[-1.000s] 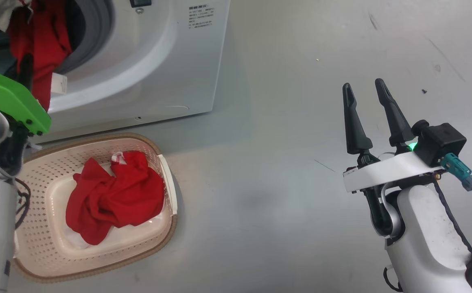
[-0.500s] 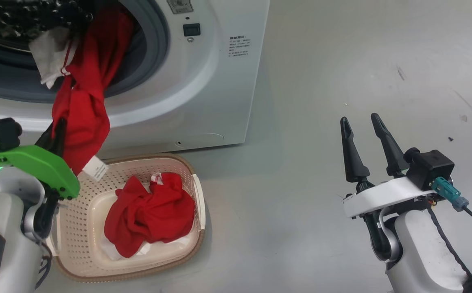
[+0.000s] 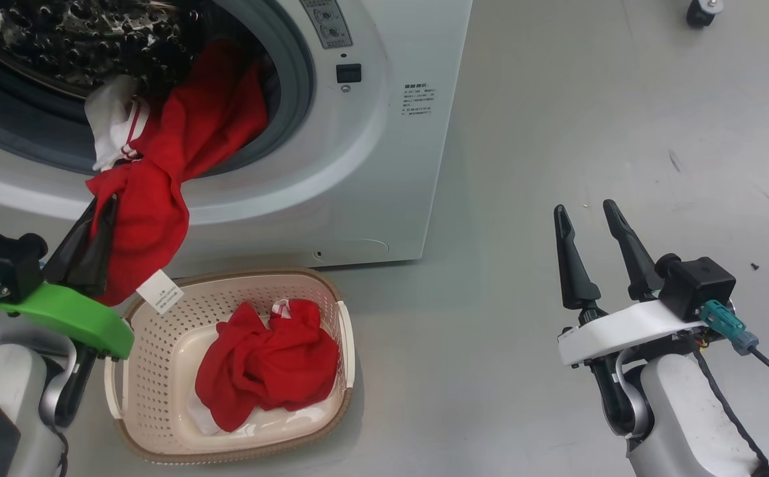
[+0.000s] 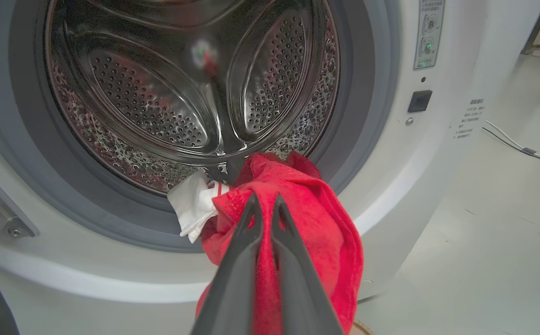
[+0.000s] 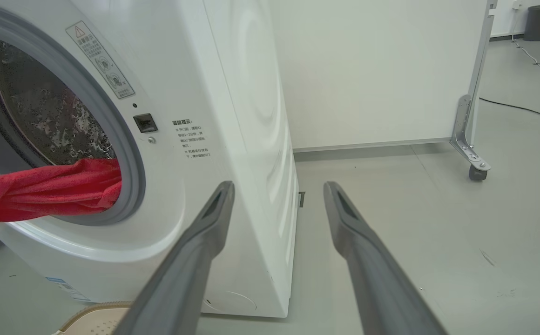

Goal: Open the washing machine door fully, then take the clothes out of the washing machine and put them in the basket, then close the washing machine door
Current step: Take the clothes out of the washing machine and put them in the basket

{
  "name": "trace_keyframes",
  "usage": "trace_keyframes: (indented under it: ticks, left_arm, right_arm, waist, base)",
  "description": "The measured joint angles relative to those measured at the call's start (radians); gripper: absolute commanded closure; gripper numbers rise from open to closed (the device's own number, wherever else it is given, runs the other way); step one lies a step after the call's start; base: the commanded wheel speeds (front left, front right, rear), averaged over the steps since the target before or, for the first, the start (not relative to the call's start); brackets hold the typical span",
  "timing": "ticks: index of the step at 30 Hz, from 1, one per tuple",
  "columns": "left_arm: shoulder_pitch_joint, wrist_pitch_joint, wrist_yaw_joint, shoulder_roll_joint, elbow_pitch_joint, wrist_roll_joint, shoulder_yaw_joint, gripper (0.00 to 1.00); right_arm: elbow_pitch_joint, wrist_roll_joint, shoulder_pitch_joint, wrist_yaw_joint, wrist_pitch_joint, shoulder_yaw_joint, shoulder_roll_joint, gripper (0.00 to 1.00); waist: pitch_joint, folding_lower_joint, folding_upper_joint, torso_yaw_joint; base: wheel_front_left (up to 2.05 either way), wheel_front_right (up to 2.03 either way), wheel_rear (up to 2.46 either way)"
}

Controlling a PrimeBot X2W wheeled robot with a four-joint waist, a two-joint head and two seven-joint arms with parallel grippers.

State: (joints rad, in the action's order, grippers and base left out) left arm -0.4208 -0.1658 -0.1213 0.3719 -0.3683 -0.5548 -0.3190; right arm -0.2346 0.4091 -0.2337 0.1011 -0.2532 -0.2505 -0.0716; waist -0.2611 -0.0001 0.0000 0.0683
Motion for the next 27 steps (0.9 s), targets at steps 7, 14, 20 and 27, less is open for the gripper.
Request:
trace_keyframes:
  ticks: [7,14,20,27]
  left_arm:
    - [0.041,-0.091,-0.001,0.014,0.070,0.039,-0.004,1.00]
    - [0.059,-0.092,-0.003,0.003,0.171,0.050,-0.002,1.00]
    - [0.063,-0.092,-0.007,0.007,0.253,0.094,0.027,1.00]
    - [0.067,-0.091,-0.007,-0.046,0.410,0.090,0.132,1.00]
  right_arm:
    - [-0.001,0.000,0.002,0.003,0.000,-0.001,0.002,0.00]
    - [-0.002,0.000,0.023,0.003,0.000,0.013,0.005,0.00]
    - [-0.002,0.000,0.023,0.003,0.000,0.008,0.006,0.00]
    - [-0.002,0.000,0.024,0.004,0.000,0.007,0.007,0.00]
  waist:
    - [0.020,0.0000,0.0000,-0.005]
    - [0.038,0.0000,0.0000,-0.014]
    - [0.044,0.0000,0.0000,-0.020]
    - [0.047,0.0000,0.0000,-0.022]
  base:
    - [0.00,0.00,0.00]
    - [0.00,0.00,0.00]
    - [0.00,0.00,0.00]
    - [0.00,0.00,0.00]
